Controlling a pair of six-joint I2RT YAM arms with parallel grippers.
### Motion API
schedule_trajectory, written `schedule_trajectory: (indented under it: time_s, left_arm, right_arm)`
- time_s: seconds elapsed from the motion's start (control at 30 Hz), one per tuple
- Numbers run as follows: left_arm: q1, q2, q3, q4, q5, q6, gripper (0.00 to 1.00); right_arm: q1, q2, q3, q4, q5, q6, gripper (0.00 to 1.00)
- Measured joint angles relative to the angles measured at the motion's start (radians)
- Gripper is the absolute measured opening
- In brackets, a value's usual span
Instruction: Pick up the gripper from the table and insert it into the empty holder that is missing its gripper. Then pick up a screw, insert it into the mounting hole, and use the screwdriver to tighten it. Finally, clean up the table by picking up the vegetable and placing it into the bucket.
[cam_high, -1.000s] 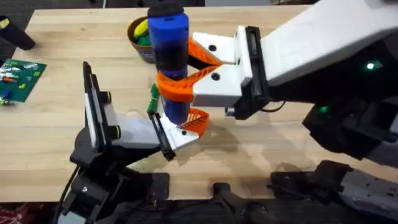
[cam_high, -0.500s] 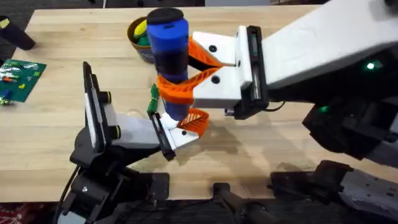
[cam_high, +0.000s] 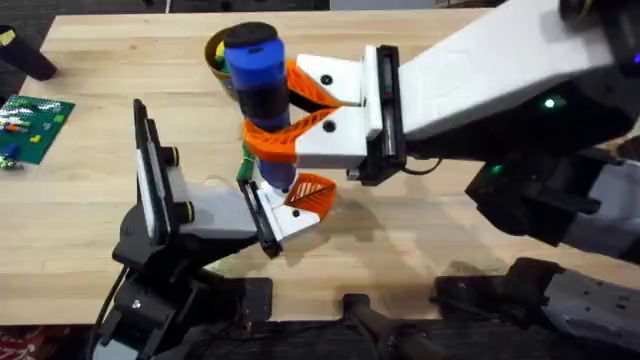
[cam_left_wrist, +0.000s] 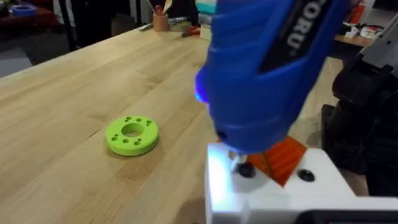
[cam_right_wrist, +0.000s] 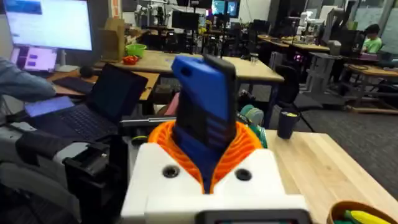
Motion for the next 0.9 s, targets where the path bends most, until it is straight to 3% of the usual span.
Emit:
schedule_trajectory:
  time_s: [0.9]
  left_arm:
    - [0.000,0.000,0.000,0.000,0.000,0.000,0.007]
  right_arm:
    - [-0.001,0.001,0.000,0.059,-0.001,0.050,0.042]
